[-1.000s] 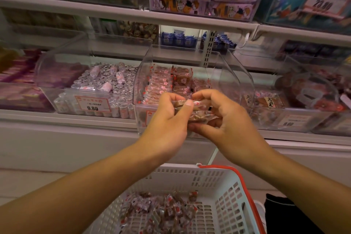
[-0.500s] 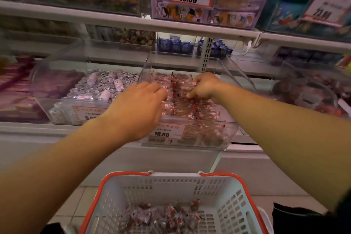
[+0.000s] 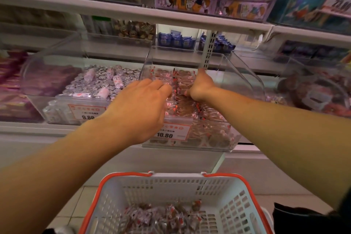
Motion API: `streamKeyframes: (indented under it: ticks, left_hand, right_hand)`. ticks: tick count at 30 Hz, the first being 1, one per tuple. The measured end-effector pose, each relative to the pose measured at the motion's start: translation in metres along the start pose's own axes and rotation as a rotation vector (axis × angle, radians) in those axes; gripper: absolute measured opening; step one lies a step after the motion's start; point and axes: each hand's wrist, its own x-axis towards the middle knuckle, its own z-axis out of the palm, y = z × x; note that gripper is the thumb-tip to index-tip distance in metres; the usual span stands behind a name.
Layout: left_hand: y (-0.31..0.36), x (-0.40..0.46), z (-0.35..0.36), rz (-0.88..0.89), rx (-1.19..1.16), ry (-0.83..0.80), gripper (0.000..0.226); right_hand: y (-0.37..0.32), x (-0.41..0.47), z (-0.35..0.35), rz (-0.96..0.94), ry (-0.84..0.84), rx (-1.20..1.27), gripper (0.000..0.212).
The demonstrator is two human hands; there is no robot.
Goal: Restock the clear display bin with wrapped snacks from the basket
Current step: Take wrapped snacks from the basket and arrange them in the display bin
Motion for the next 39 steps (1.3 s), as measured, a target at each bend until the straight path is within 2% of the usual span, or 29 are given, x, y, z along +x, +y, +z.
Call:
streamKeyframes:
  ticks: [3,7,11,15,20,22,24,26,28,29,30,32,33,35,36,38,39]
  left_hand:
    - [0.0,0.0,0.002,0.008,0.0,0.009,0.026]
    - [-0.001,-0.002,0.002,0.016,0.0,0.023,0.025]
    - [0.0,-0.001,0.003,0.021,0.01,0.028,0.025]
    - [0.001,-0.001,0.005,0.025,0.014,0.041,0.024]
    - [0.001,-0.002,0.001,0.001,-0.058,0.036,0.023]
    - [0.003,-0.002,-0.003,-0.014,-0.099,0.071,0.022]
    - [0.005,-0.005,-0.011,0.035,-0.121,0.177,0.019]
    - [0.009,-0.012,-0.018,0.179,-0.126,0.303,0.017]
    - [0.014,-0.025,-0.014,0.34,-0.137,0.341,0.024]
    - [0.018,-0.033,-0.005,0.388,-0.145,0.302,0.026]
    - [0.022,-0.041,0.008,0.407,-0.145,0.224,0.027]
    - [0.033,-0.058,0.047,0.361,-0.103,-0.071,0.026]
    - [0.037,-0.068,0.068,0.285,-0.07,-0.279,0.025]
    - [0.042,-0.097,0.119,0.071,-0.071,-0.658,0.023]
    - [0.045,-0.116,0.145,-0.052,-0.106,-0.809,0.031]
    - [0.054,-0.16,0.193,-0.294,-0.213,-1.013,0.052]
    - [0.061,-0.181,0.214,-0.394,-0.273,-1.073,0.061]
  right_hand:
    - [-0.006,0.002,0.002,-0.048,-0.062,-0.161,0.06]
    - [-0.005,0.007,0.0,-0.087,-0.125,-0.241,0.068]
    - [0.008,0.004,0.006,-0.231,-0.167,-0.319,0.086]
    - [0.013,0.01,0.007,-0.323,-0.236,-0.555,0.072]
    - [0.004,0.011,-0.009,-0.332,-0.246,-0.534,0.067]
    - [-0.001,0.0,-0.021,-0.347,-0.181,-0.475,0.065]
    - [-0.007,-0.021,-0.032,-0.426,-0.04,-0.389,0.049]
    - [-0.006,-0.053,-0.035,-0.607,0.288,-0.213,0.031]
    - [0.009,-0.099,-0.027,-0.804,0.668,0.044,0.03]
    - [0.023,-0.124,-0.015,-0.871,0.77,0.155,0.029]
    - [0.042,-0.146,0.005,-0.875,0.79,0.215,0.029]
    - [0.081,-0.179,0.056,-0.723,0.644,0.176,0.032]
    - [0.099,-0.189,0.085,-0.622,0.443,0.111,0.031]
    - [0.139,-0.204,0.14,-0.368,-0.143,-0.052,0.015]
    - [0.161,-0.211,0.164,-0.261,-0.416,-0.122,0.021]
    - [0.203,-0.226,0.204,-0.086,-0.79,-0.162,0.076]
    - [0.219,-0.234,0.219,0.025,-0.861,-0.151,0.097]
